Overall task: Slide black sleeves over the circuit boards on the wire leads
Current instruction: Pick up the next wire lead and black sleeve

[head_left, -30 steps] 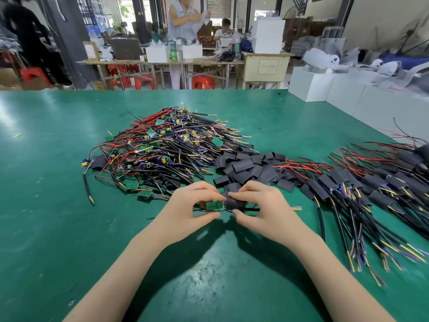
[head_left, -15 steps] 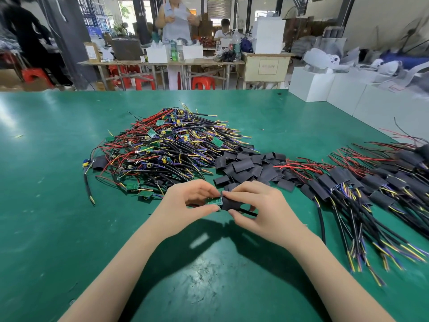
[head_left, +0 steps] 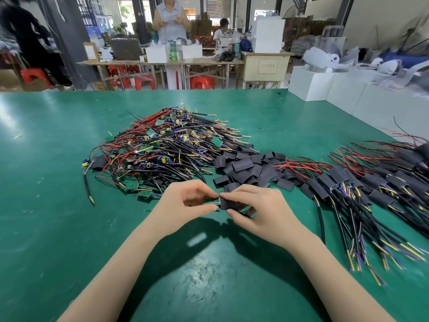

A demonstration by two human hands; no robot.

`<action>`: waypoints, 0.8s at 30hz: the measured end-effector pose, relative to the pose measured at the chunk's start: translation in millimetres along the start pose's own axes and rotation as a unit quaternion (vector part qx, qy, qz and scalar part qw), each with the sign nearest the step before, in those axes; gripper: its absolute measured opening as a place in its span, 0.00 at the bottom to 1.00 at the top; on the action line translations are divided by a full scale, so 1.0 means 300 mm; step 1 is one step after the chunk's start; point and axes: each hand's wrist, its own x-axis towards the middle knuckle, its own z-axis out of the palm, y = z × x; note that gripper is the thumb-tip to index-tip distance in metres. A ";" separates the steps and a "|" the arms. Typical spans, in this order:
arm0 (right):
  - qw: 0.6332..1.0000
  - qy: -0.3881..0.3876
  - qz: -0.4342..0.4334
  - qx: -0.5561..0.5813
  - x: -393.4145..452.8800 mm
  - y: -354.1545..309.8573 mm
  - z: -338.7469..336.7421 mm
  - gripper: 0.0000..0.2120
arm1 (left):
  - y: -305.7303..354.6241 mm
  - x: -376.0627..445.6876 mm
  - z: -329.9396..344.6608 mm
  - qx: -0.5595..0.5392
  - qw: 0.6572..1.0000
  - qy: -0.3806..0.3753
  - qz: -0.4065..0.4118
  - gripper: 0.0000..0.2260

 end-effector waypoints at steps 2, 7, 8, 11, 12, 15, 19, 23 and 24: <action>1.000 -0.012 0.001 0.018 0.000 0.003 0.003 0.13 | 0.001 -0.002 -0.001 0.002 1.000 -0.011 0.000 0.09; 0.996 -0.033 0.026 0.083 -0.004 0.019 0.008 0.13 | 0.005 -0.004 0.013 0.009 1.000 -0.013 0.008 0.08; 0.994 -0.037 0.029 0.094 -0.005 0.019 0.008 0.14 | 0.005 -0.004 0.012 0.012 1.000 -0.007 0.005 0.08; 0.993 -0.044 0.038 0.105 -0.003 0.022 0.012 0.17 | 0.001 -0.001 0.005 0.019 1.000 0.003 -0.001 0.08; 0.992 -0.041 0.043 0.111 -0.003 0.022 0.013 0.16 | 0.002 -0.001 0.004 0.021 1.000 0.005 -0.003 0.07; 0.990 -0.029 0.053 0.125 -0.002 0.022 0.015 0.14 | 0.002 -0.001 0.000 0.019 1.000 0.007 -0.017 0.07; 0.989 -0.023 0.074 0.128 0.001 0.019 0.012 0.13 | 0.008 -0.003 -0.004 0.005 1.000 0.002 -0.016 0.08; 0.991 -0.030 0.094 0.093 0.002 0.017 0.009 0.14 | 0.004 -0.003 -0.001 0.008 1.000 0.002 -0.019 0.08; 0.991 -0.029 0.098 0.091 0.001 0.017 0.010 0.14 | 0.003 -0.003 0.000 0.013 1.000 0.004 -0.021 0.08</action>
